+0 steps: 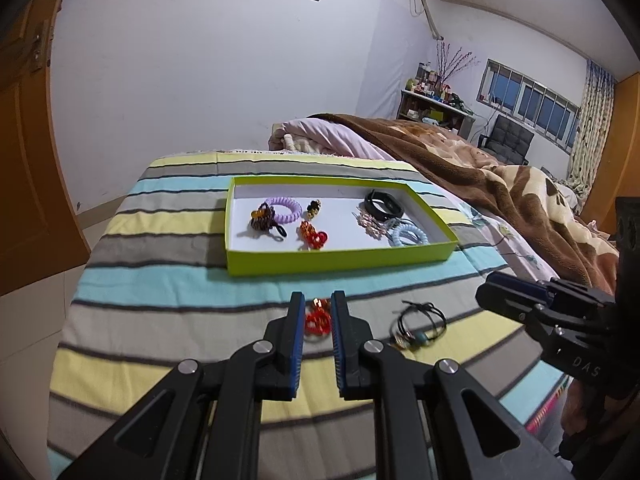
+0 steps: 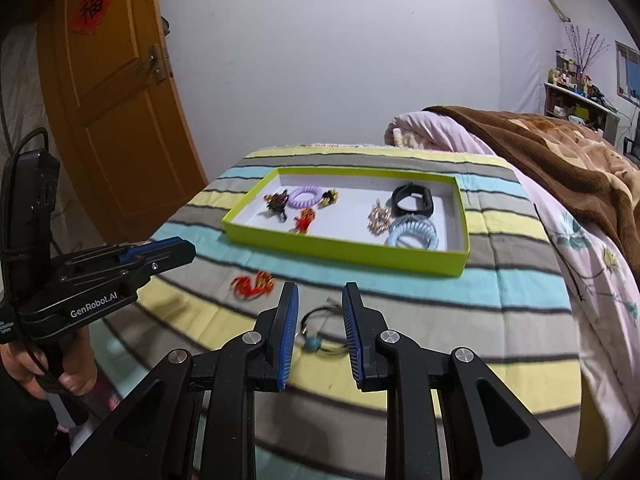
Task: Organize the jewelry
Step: 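Withdraw both open tools from the box back to the remaining items, then grasp the black beaded elastic with the right tool while the left grasps the red knot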
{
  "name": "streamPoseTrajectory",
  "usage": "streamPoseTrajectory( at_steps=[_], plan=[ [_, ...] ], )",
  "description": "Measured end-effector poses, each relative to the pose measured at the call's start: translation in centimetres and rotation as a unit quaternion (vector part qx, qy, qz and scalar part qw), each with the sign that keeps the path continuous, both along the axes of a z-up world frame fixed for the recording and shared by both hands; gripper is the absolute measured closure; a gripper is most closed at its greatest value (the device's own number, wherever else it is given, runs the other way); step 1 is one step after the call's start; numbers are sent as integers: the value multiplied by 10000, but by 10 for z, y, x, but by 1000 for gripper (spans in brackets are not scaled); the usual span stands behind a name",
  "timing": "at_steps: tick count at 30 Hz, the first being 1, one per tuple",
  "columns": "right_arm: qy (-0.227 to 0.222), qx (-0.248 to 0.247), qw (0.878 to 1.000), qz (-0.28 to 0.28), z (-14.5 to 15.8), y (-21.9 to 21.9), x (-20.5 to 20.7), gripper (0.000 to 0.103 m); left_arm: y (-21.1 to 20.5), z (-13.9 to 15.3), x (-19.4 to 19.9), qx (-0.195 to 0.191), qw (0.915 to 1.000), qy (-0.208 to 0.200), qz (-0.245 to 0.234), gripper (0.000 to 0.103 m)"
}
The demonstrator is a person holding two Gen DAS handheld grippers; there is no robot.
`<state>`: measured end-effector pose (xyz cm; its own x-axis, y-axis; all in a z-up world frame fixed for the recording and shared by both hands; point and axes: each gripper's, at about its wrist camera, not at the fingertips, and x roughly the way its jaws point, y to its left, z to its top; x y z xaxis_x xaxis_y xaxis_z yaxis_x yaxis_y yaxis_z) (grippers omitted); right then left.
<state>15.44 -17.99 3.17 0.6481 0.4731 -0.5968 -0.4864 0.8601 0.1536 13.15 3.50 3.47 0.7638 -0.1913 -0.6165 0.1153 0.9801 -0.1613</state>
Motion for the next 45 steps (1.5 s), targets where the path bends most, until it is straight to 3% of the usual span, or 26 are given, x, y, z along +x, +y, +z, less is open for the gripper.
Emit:
streamPoseTrajectory(
  at_steps=[18, 24, 26, 45],
  plan=[
    [129, -38, 9999, 34, -16, -8, -39, 79, 0, -13, -51, 97, 9998, -9, 199, 89],
    [140, -52, 9998, 95, -19, -5, -35, 79, -2, -15, -49, 111, 9998, -3, 177, 87],
    [139, -75, 9998, 111, -20, -3, -33, 78, -1, -16, -46, 108, 9998, 4, 181, 78],
    [373, -317, 9981, 385, -45, 25, 8, 78, 8, -30, -16, 103, 9995, 213, 214, 78]
  ],
)
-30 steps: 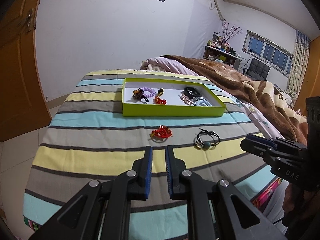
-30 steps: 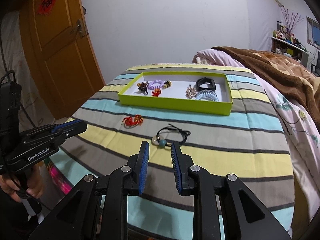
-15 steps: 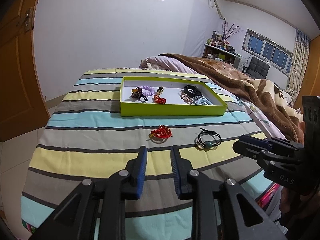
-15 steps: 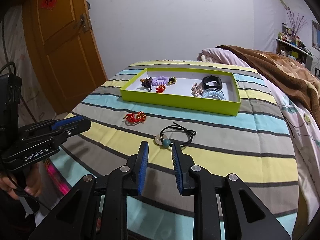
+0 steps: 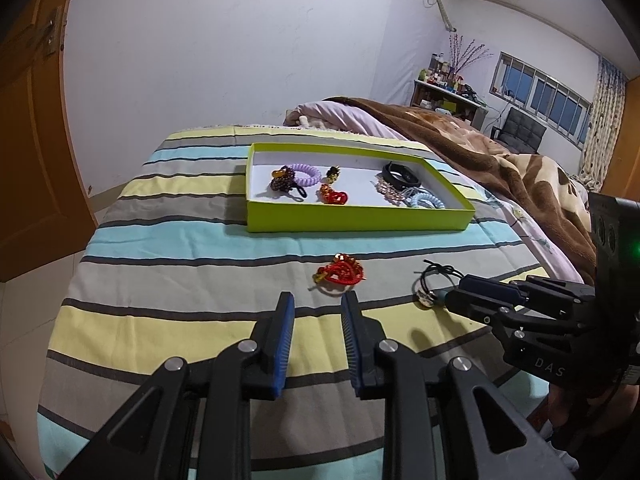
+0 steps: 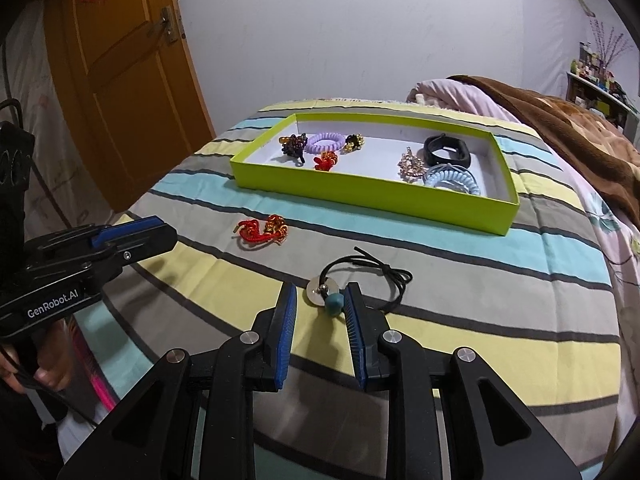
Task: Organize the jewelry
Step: 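Grasp the black beaded elastic with the right tool while the left grasps the red knot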
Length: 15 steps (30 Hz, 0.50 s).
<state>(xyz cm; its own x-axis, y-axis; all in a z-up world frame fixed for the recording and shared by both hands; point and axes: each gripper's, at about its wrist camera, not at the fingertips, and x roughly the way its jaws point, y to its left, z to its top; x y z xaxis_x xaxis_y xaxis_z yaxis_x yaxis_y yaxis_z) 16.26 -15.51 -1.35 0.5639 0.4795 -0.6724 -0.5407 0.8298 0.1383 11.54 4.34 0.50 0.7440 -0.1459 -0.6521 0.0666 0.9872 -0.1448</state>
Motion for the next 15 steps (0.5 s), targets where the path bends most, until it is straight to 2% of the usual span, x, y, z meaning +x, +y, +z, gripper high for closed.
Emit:
streamPoseTrajectory(
  at_steps=[6, 15],
  plan=[
    [63, -123, 9999, 53, -5, 8, 10, 78, 6, -3, 8, -70, 10000, 48, 1, 78],
    [227, -403, 9988, -147, -15, 10, 18, 78, -2, -10, 30, -155, 9994, 164, -252, 78]
  ],
)
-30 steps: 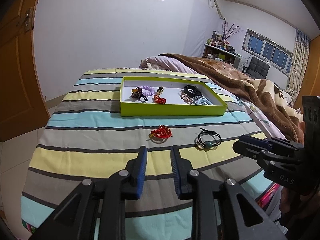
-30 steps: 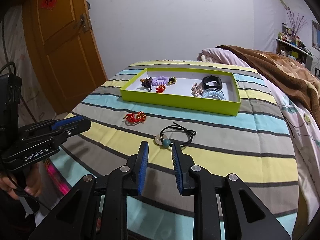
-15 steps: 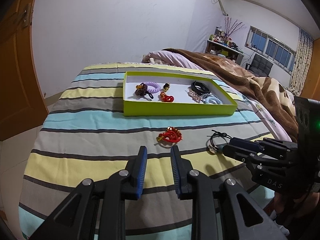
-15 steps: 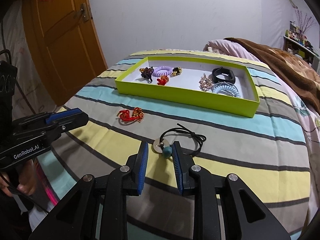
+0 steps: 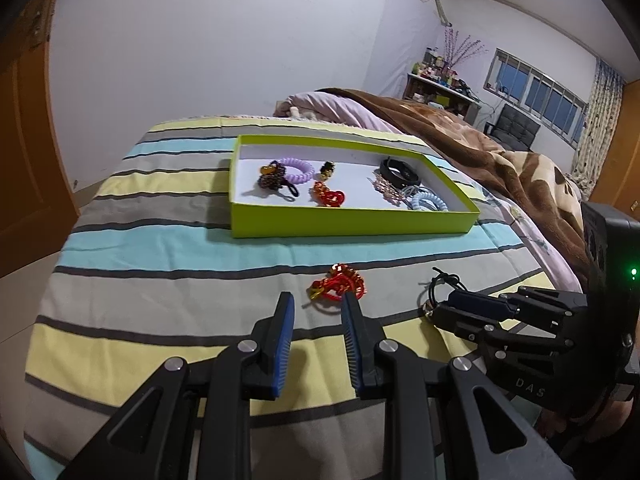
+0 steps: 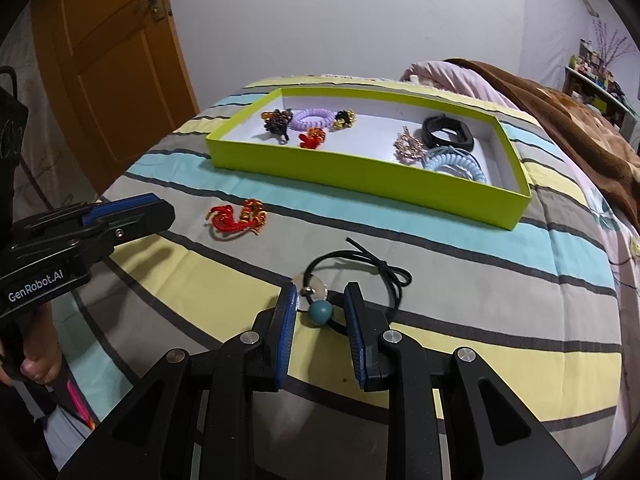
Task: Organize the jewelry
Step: 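Grasp the black beaded elastic with the right tool while the left grasps the red knot, then carry both items into the lime-green box and open both tools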
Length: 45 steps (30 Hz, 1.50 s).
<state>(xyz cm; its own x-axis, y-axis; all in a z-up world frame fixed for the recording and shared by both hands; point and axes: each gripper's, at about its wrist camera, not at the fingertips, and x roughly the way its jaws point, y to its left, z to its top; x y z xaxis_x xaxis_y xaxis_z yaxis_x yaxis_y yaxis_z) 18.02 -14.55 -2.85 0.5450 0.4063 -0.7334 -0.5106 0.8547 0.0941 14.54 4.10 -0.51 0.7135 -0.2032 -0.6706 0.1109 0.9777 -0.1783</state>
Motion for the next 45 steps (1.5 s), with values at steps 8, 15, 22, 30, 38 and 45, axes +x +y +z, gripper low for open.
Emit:
streamPoseTrajectory(
  at_steps=[8, 15, 22, 30, 38, 45],
  plan=[
    [-14, -103, 9999, -45, -2, -3, 0, 89, -12, -9, 17, 11, 9997, 155, -161, 61],
    [-28, -1, 9999, -114, 0, -7, 1, 90, -17, -20, 34, -46, 9986, 512, -110, 61],
    [-58, 138, 9995, -260, 5, -17, 4, 90, -23, -23, 39, 39, 9984, 563, -82, 76],
    [-38, 229, 9991, -345, 6, -25, 4, 90, -21, -22, 40, 32, 9984, 561, -71, 96],
    [-164, 320, 9985, -404, 15, -31, -1, 90, -26, -9, 24, 0, 9994, 272, -224, 97],
    [-353, 484, 9970, -491, 32, -42, -11, 90, -27, 12, 0, -55, 9997, 21, -233, 97]
  ],
)
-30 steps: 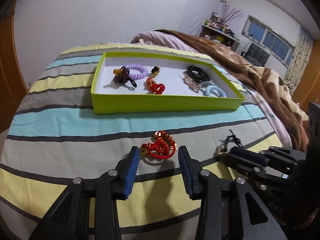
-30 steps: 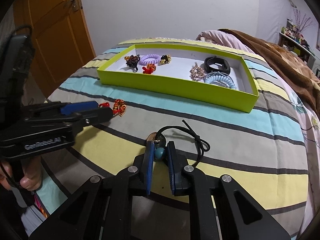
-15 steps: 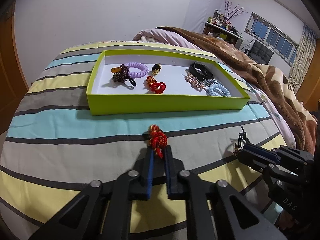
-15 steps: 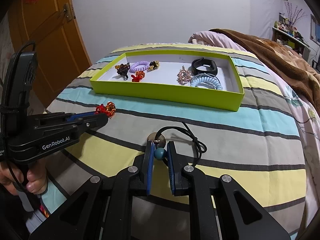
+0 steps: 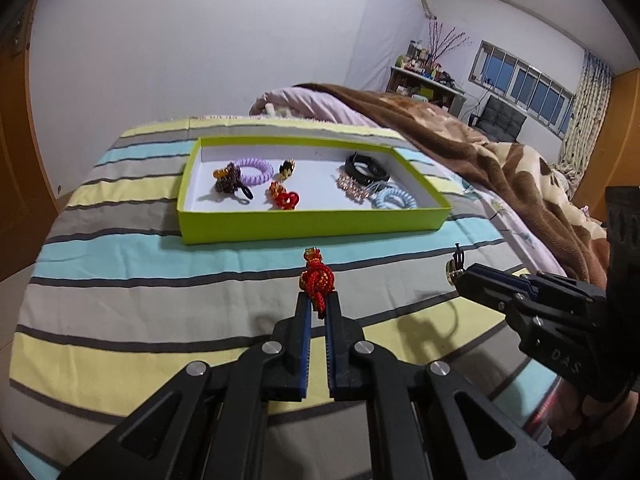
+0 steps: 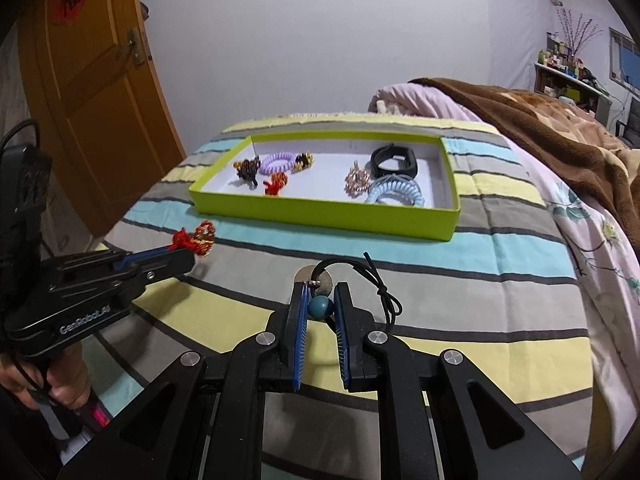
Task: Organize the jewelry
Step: 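Carry both items into the lime-green box and open both tools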
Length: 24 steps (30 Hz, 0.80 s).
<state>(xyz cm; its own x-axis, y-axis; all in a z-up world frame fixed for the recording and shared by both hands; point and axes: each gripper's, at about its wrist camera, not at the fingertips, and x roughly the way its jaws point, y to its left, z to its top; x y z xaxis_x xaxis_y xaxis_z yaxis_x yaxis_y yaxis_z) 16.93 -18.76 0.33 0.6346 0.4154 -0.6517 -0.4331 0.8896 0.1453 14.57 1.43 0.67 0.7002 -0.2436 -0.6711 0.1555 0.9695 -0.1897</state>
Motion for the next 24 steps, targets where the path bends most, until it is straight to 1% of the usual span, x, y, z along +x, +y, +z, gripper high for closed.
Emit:
streamPoseTrajectory(
  at_steps=[6, 10, 24],
  plan=[
    [-167, 118, 9998, -40, 15, -6, -11, 90, 1, 19, -16, 12, 9997, -224, 65, 97],
    [-260, 139, 9996, -2, 22, -6, -16, 90, -1, 27, -21, 46, 9995, -319, 67, 97],
    [-503, 94, 9986, 107, 41, 1, -13, 90, -2, 41, -17, 102, 9985, -529, 69, 96]
  ],
)
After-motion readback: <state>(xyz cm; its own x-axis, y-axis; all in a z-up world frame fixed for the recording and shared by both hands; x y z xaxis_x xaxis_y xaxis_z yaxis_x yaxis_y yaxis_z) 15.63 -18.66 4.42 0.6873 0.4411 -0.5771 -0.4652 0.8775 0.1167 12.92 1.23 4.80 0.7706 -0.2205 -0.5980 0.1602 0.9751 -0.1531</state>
